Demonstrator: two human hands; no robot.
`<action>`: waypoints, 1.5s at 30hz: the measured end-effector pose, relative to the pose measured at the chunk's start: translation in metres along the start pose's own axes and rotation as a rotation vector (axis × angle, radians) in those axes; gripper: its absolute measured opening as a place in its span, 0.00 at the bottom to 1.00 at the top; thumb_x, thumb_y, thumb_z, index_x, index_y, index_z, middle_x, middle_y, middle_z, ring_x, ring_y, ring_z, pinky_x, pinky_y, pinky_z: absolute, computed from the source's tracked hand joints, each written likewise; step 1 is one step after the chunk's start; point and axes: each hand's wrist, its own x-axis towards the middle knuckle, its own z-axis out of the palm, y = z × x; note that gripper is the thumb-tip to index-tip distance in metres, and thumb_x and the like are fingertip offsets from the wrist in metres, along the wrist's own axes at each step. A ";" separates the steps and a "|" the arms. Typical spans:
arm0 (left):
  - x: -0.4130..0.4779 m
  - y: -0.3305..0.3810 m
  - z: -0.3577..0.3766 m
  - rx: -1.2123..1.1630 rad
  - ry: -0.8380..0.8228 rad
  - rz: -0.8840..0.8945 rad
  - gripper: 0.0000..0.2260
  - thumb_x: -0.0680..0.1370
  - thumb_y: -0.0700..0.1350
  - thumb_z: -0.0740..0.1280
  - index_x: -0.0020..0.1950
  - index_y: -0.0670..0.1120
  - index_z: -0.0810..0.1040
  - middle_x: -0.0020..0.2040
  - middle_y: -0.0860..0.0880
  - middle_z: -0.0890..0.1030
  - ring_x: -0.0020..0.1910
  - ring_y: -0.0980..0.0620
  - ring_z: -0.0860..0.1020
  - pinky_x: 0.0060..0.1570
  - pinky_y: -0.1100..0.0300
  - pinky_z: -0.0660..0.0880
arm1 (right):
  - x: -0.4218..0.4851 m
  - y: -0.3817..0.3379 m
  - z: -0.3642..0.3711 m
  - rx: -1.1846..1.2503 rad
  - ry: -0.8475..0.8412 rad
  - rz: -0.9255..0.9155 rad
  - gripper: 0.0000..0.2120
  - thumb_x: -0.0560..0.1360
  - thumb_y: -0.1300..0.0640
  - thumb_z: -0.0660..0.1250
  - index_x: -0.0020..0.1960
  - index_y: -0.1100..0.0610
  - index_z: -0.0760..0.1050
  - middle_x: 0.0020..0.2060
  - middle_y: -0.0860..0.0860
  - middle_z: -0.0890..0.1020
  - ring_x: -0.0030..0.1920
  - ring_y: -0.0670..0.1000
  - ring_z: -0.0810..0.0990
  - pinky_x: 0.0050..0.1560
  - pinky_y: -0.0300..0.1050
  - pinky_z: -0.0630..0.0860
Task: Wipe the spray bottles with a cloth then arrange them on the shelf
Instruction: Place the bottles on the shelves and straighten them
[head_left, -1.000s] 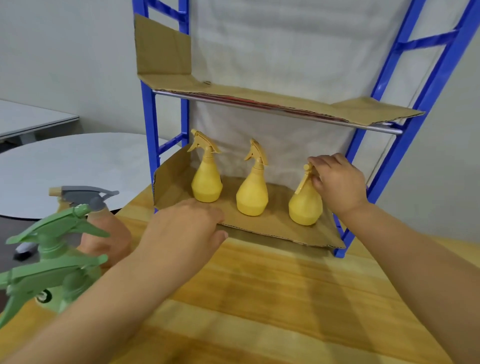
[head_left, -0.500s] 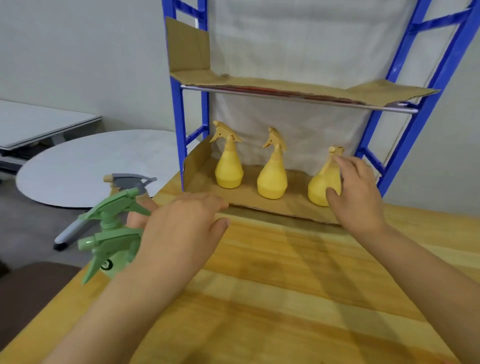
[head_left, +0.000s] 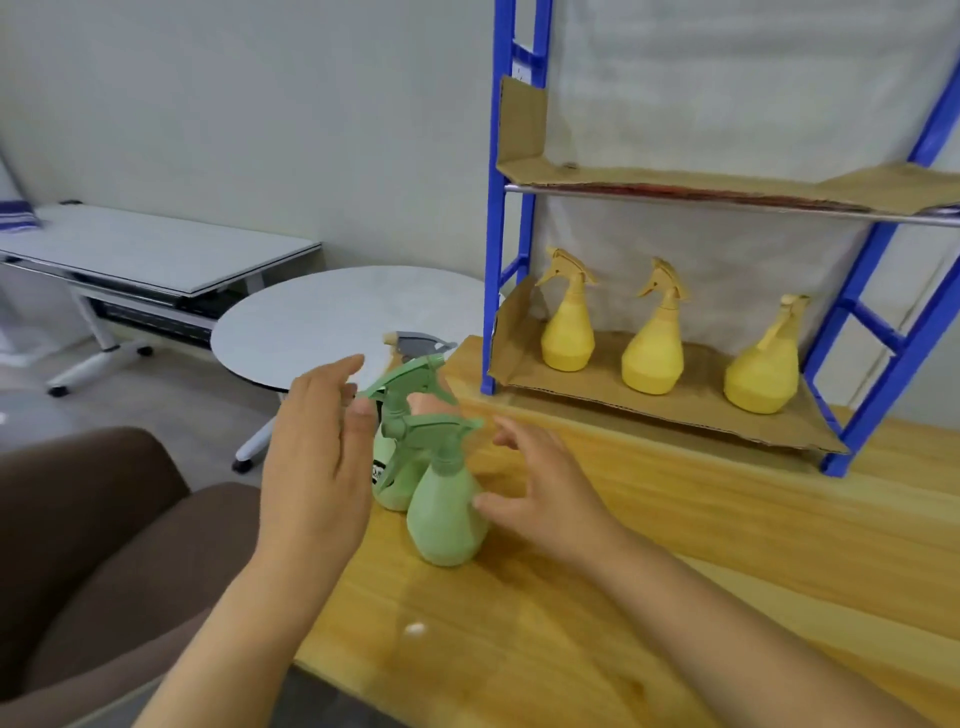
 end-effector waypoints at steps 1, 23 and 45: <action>0.000 -0.008 -0.001 -0.067 0.032 -0.090 0.15 0.81 0.46 0.56 0.67 0.46 0.70 0.57 0.53 0.72 0.52 0.68 0.71 0.51 0.74 0.66 | 0.001 -0.005 0.009 0.051 -0.019 0.016 0.29 0.64 0.48 0.73 0.62 0.39 0.67 0.53 0.37 0.70 0.60 0.44 0.67 0.64 0.44 0.64; 0.051 -0.019 0.038 -0.033 -0.281 -0.181 0.08 0.73 0.47 0.70 0.38 0.54 0.71 0.35 0.54 0.78 0.37 0.51 0.76 0.35 0.57 0.69 | 0.016 -0.031 -0.063 0.269 0.295 0.049 0.11 0.66 0.57 0.76 0.37 0.42 0.77 0.43 0.42 0.81 0.46 0.39 0.77 0.47 0.38 0.73; 0.324 0.172 0.153 -0.229 0.042 0.141 0.11 0.75 0.50 0.66 0.52 0.45 0.73 0.45 0.49 0.78 0.44 0.47 0.77 0.40 0.57 0.69 | 0.201 -0.038 -0.313 0.033 0.584 -0.039 0.07 0.67 0.57 0.76 0.43 0.57 0.81 0.40 0.53 0.83 0.41 0.53 0.82 0.47 0.49 0.80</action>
